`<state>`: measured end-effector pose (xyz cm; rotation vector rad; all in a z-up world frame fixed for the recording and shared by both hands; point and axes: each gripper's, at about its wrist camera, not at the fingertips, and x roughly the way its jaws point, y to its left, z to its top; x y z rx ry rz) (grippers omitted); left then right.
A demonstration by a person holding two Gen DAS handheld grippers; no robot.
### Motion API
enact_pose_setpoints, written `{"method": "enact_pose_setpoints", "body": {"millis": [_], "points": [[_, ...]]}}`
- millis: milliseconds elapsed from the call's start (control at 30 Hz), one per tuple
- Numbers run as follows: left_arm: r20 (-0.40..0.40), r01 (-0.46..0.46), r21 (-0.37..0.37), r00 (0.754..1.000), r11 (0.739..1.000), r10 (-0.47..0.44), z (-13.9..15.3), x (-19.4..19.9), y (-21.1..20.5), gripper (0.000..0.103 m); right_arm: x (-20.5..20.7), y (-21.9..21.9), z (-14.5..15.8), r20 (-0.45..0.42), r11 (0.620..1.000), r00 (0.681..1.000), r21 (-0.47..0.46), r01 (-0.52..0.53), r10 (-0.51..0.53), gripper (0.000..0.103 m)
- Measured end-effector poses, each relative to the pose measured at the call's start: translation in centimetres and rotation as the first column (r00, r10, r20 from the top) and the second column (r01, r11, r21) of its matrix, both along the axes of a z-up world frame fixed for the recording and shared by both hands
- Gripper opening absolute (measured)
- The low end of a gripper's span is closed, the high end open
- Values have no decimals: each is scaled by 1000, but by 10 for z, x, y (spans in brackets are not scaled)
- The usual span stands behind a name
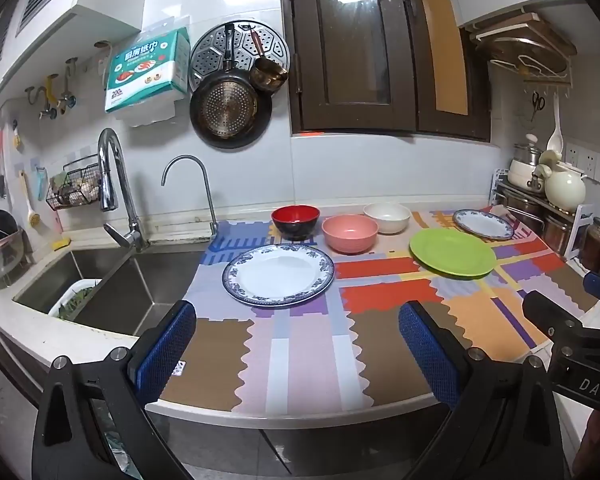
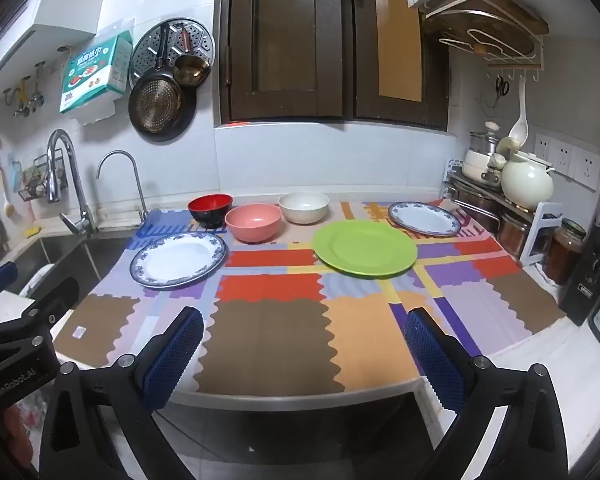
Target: Organize plates and bowls
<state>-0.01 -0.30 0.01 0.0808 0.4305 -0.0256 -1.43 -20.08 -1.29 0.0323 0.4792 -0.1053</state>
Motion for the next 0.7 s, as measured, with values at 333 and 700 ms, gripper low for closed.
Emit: {"method": "enact_pose_setpoints", "body": {"millis": [333,700], "points": [[12,-24,-10,1000,1000,24,6,6,-1,103,3,3,2,10,1000,1000,-6,-7,7,102],[19,-21,-10,1000,1000,21,5,4,0,103,4,-2,6,21,1000,1000,-5,-11,11,102]]}}
